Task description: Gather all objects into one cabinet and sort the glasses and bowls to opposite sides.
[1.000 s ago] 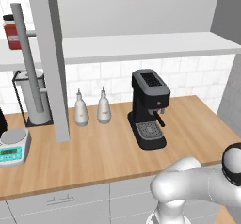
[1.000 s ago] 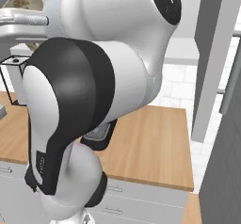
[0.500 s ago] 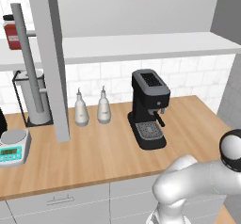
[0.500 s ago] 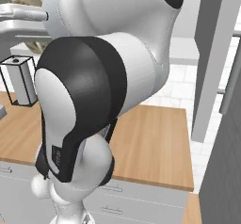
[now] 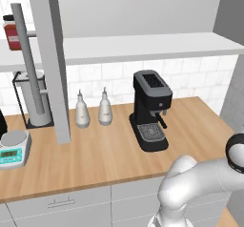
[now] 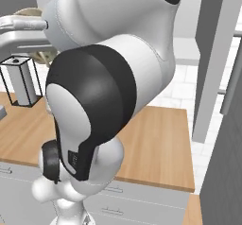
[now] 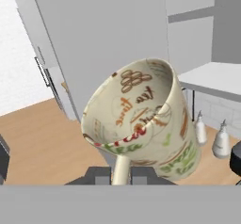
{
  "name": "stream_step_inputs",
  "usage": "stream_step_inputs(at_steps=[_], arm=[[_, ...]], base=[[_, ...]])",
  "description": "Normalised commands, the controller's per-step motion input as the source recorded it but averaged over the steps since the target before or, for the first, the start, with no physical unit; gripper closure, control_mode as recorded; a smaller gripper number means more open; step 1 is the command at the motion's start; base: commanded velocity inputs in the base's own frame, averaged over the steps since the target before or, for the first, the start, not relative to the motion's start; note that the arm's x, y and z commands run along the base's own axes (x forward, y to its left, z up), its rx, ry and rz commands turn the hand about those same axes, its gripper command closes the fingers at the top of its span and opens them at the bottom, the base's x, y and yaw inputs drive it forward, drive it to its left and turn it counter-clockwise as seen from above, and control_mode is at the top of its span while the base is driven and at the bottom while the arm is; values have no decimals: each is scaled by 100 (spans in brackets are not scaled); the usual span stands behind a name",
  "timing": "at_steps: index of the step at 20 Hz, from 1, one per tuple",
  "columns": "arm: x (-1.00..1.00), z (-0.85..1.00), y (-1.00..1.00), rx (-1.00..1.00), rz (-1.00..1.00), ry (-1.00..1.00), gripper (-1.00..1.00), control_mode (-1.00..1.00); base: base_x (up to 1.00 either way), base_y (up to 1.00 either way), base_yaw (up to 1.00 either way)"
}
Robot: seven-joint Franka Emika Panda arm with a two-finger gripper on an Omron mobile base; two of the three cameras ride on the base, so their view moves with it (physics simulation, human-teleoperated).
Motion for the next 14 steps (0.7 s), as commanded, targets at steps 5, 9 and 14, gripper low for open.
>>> stream_step_inputs(at_steps=[5,9,14], arm=[[-2,-6,0,-2,0,0,100,100],[0,0,0,0,0,0,100,100],[0,0,0,0,0,0,100,100]], base=[[-1,0,0],[-64,-1,0],[-97,0,0]])
